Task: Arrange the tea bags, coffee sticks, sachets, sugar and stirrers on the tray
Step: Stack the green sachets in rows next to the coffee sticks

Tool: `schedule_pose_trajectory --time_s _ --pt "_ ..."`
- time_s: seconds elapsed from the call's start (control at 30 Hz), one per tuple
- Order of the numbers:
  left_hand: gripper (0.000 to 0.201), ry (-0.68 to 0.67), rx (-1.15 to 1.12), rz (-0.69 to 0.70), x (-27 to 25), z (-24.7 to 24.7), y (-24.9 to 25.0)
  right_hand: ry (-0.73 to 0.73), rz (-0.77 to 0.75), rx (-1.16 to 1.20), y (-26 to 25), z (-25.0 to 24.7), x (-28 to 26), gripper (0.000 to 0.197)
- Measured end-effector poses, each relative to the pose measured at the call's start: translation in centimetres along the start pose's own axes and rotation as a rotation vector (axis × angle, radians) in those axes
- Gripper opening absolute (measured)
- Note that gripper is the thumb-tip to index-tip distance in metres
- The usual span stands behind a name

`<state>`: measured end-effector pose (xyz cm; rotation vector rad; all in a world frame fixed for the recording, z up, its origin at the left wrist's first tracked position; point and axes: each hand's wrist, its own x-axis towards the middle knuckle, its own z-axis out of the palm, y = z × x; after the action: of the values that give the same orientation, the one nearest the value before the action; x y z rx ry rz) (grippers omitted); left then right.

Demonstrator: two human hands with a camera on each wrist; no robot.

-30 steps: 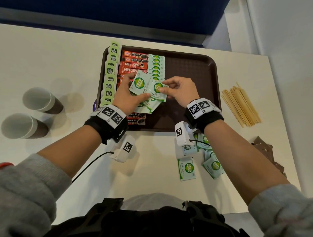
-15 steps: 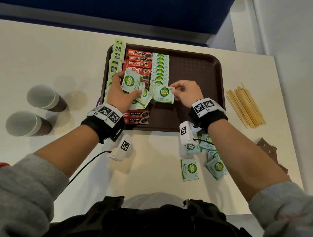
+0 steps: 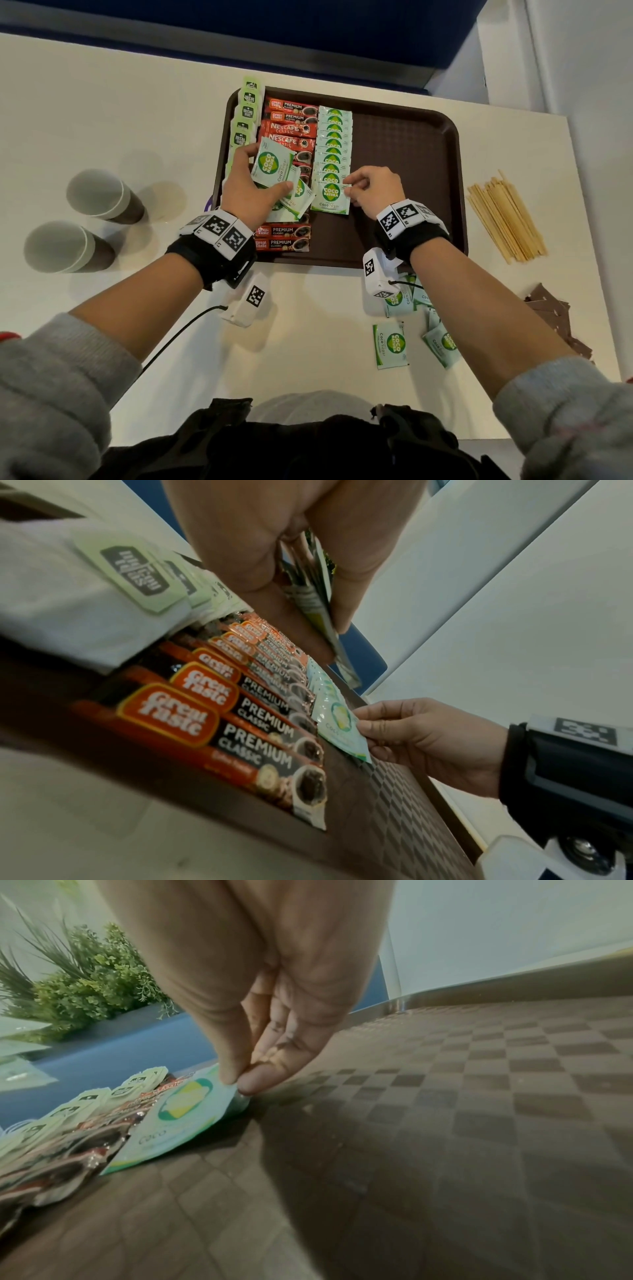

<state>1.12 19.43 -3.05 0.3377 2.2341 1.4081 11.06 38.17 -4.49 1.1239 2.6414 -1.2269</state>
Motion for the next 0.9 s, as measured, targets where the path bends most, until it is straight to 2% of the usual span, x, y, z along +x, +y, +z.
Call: schedule_pose_trajectory --time_s 0.9 --pt "0.066 -0.06 -0.039 -0.031 -0.06 0.6 -0.25 0.074 0.036 0.056 0.41 0.39 0.13 0.012"
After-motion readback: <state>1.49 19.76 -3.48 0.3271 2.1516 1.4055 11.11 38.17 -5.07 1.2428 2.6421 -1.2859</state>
